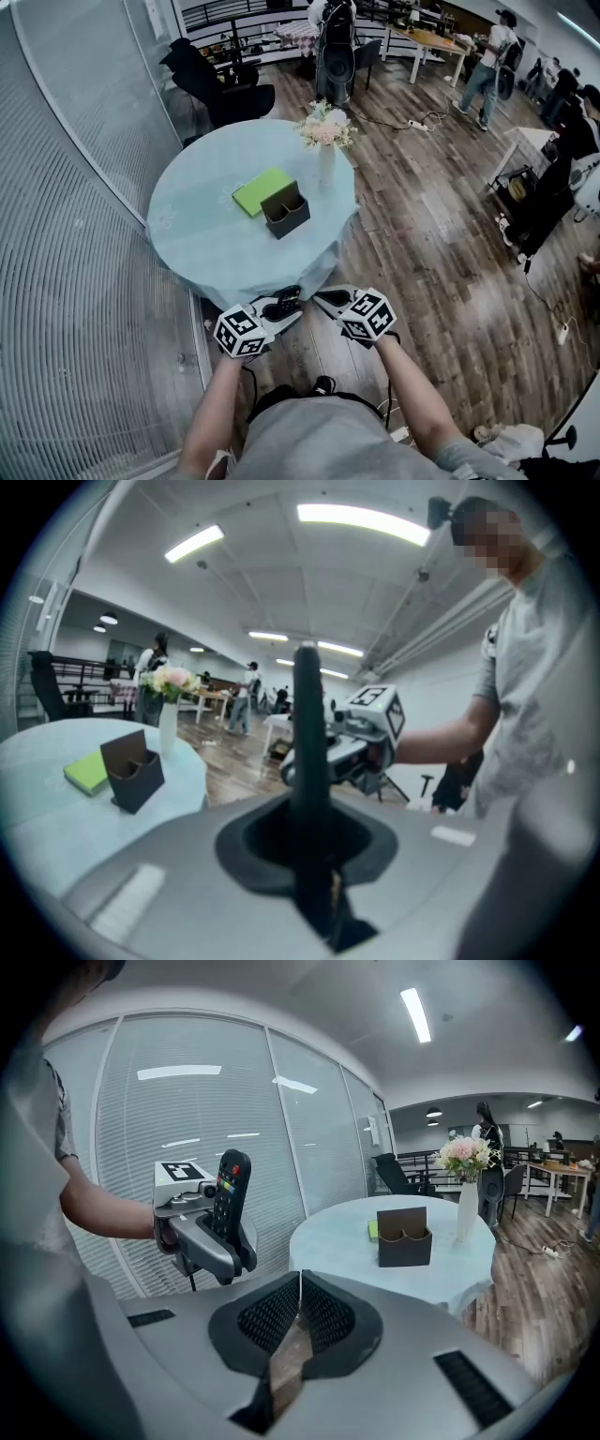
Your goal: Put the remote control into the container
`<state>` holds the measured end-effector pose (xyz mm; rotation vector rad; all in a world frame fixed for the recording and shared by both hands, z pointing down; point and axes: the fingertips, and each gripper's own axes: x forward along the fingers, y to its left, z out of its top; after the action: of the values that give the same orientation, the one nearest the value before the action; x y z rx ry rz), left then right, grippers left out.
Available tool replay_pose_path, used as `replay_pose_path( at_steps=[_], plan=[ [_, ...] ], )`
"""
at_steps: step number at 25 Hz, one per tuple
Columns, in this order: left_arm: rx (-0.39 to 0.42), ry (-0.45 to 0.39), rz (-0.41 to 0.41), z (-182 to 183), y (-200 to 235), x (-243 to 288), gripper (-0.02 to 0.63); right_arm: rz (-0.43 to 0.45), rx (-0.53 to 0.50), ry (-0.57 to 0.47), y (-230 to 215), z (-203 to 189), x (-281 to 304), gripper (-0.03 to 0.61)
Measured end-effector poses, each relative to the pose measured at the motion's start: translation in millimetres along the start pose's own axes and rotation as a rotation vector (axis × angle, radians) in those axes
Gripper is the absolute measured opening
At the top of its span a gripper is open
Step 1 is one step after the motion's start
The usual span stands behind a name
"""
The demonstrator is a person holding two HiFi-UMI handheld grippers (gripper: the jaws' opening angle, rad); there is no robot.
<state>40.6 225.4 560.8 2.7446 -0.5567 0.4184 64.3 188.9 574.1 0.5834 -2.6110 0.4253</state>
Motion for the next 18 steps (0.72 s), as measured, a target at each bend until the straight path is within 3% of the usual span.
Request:
replay_pose_path(
  at_steps=[11, 18],
  plan=[
    [-0.077, -0.105, -0.029, 29, 32, 1, 0.046, -0.005, 0.014, 0.015, -22, 8, 14, 0.018],
    [-0.072, -0.081, -0.047, 32, 76, -2, 0.044, -0.024, 0.027, 0.02, -46, 26, 42, 0.018]
  ],
)
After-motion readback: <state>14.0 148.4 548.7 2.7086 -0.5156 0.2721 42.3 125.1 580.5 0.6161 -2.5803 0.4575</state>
